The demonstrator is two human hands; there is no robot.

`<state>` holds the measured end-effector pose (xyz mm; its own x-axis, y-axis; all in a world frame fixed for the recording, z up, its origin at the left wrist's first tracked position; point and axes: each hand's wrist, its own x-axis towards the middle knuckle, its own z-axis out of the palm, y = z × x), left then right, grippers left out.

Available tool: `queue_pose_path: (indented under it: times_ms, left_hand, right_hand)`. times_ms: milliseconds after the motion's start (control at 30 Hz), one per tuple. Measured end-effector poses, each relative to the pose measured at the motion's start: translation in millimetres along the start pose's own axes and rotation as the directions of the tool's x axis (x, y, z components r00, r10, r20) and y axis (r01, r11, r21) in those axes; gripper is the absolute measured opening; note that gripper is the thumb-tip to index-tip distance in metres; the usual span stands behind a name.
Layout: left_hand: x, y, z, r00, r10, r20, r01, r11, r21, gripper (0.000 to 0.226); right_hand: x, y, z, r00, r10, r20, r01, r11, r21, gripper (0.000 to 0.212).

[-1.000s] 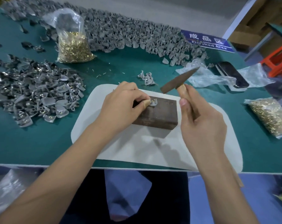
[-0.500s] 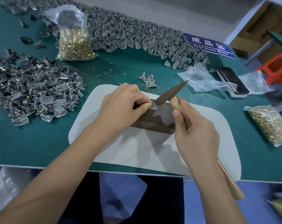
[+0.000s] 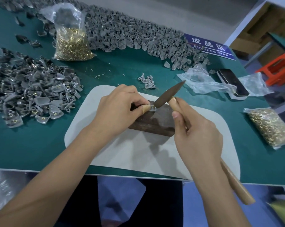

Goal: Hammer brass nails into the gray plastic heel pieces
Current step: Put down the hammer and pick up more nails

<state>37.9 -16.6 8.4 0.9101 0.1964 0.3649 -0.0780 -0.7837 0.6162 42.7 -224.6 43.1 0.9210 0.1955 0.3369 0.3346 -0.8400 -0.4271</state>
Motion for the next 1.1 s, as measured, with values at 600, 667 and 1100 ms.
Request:
queue_pose_path:
  times_ms: [600, 667, 1100]
  left_hand:
    - [-2, 1, 3, 0.999, -0.036, -0.018, 0.035, 0.998, -0.057, 0.005]
    - [-3, 1, 4, 0.999, -0.04, -0.029, 0.038, 0.998, -0.058, 0.005]
    - [-4, 0, 4, 0.999, -0.029, -0.04, 0.026, 0.997, -0.069, 0.003]
  right_hand:
    - [5, -5, -4, 0.998, 0.003, -0.068, -0.001, 1.0, 0.028, 0.037]
    - [4, -5, -2, 1.0, -0.019, 0.021, 0.02, 0.999, -0.04, 0.037]
    - [0, -13, -6, 0.999, -0.034, 0.003, 0.034, 0.999, -0.016, 0.037]
